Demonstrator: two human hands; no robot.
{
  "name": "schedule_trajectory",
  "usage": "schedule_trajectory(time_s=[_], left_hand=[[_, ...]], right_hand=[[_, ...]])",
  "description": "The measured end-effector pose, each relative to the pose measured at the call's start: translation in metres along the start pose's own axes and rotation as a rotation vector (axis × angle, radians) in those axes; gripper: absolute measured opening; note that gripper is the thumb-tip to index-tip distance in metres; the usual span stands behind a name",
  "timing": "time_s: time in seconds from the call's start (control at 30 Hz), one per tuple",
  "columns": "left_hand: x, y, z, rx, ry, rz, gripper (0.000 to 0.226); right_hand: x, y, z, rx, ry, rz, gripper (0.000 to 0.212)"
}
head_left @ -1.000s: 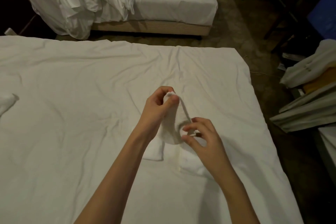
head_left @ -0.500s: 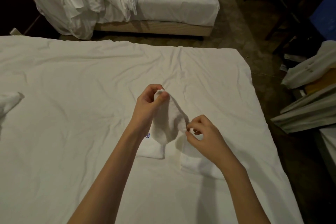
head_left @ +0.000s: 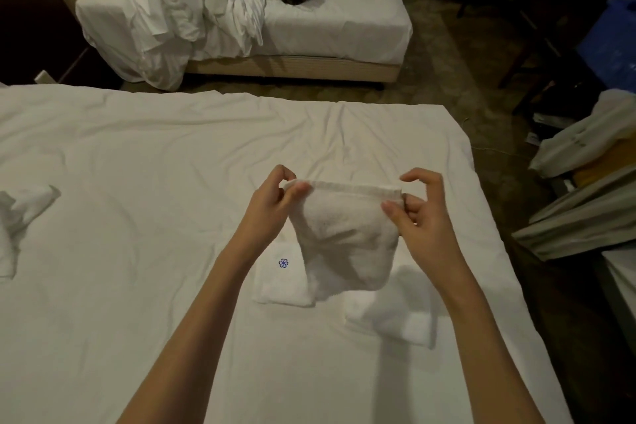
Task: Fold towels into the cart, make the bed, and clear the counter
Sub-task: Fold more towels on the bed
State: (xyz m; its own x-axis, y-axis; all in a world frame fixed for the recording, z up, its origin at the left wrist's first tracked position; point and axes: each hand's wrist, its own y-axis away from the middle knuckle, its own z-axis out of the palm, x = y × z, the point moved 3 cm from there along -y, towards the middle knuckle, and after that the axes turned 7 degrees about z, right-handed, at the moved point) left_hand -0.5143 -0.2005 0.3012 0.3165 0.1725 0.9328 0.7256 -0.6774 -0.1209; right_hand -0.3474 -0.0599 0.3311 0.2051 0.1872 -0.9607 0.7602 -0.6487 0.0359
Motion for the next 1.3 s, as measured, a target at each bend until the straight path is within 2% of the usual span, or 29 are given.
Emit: schedule_trajectory(time_s=[0.07,0.13,0.17,0.23,0.3,0.37,0.4,0.47,0.5,0.57,0.63,0.7,0.8,0.87,0.93,1.0,1.07,1.17,1.23,1.3], left_hand=[[0.018,-0.003,-0.004,-0.020,0.150,0.002,0.023],[0.033,-0.008,-0.004,-0.099,0.405,-0.045,0.021],[0.037,-0.008,0.000,-0.186,0.551,-0.114,0.023],[0.034,-0.005,0.009,-0.340,0.845,-0.363,0.028],[0.024,0.002,0.017,-0.413,1.087,-0.538,0.041],[0.012,0.009,0.022,-0.550,1.255,-0.559,0.068],[0.009,0.015,0.024,-0.639,1.291,-0.513,0.076],[0.004,0.026,0.031,-0.741,1.191,-0.407,0.081],[0.002,0.031,0.033,-0.712,1.107,-0.395,0.085],[0.000,0.037,0.039,-0.597,1.018,-0.408,0.094],[0.000,0.040,0.043,-0.479,0.991,-0.425,0.082],[-0.001,0.040,0.044,-0.376,0.958,-0.448,0.069],[-0.011,0.040,0.042,-0.294,0.856,-0.500,0.069],[-0.022,0.040,0.038,-0.263,0.721,-0.610,0.081],[-0.032,0.041,0.033,-0.274,0.635,-0.618,0.087],[-0.033,0.043,0.033,-0.370,0.578,-0.531,0.086],[-0.032,0.045,0.033,-0.472,0.387,-0.405,0.078],[-0.034,0.040,0.039,-0.436,0.107,-0.257,0.054],[-0.038,0.038,0.047,-0.401,-0.025,-0.190,0.050],[-0.045,0.038,0.053,-0.354,-0.181,-0.141,0.046]], right_hand=[[-0.014,0.000,-0.006,0.037,0.062,-0.104,0.038],[-0.027,-0.002,-0.010,0.030,0.103,-0.192,0.026],[-0.033,-0.002,-0.011,0.017,0.079,-0.201,0.023],[-0.039,-0.004,-0.014,-0.045,-0.003,-0.138,0.018],[-0.036,-0.005,-0.017,-0.145,-0.022,-0.044,0.026],[-0.028,-0.006,-0.021,-0.223,-0.046,0.043,0.040],[-0.024,-0.006,-0.023,-0.217,-0.066,0.078,0.045],[-0.018,-0.005,-0.028,-0.127,-0.094,0.122,0.043],[-0.013,-0.004,-0.029,-0.076,-0.120,0.144,0.040],[0.000,0.001,-0.026,-0.026,-0.264,0.228,0.034],[0.017,0.013,-0.016,-0.053,-0.483,0.349,0.035],[0.037,0.028,-0.003,-0.133,-0.570,0.434,0.047],[0.055,0.046,0.007,-0.156,-0.452,0.458,0.047],[0.062,0.049,0.005,-0.079,-0.432,0.456,0.039],[0.069,0.049,0.001,0.002,-0.365,0.434,0.027],[0.077,0.049,-0.004,0.066,-0.295,0.420,0.020],[0.082,0.049,-0.008,0.092,-0.249,0.416,0.019],[0.088,0.048,-0.009,-0.011,-0.168,0.444,0.031],[0.097,0.046,-0.007,-0.070,0.011,0.449,0.044],[0.105,0.043,-0.004,-0.043,0.199,0.426,0.048]])
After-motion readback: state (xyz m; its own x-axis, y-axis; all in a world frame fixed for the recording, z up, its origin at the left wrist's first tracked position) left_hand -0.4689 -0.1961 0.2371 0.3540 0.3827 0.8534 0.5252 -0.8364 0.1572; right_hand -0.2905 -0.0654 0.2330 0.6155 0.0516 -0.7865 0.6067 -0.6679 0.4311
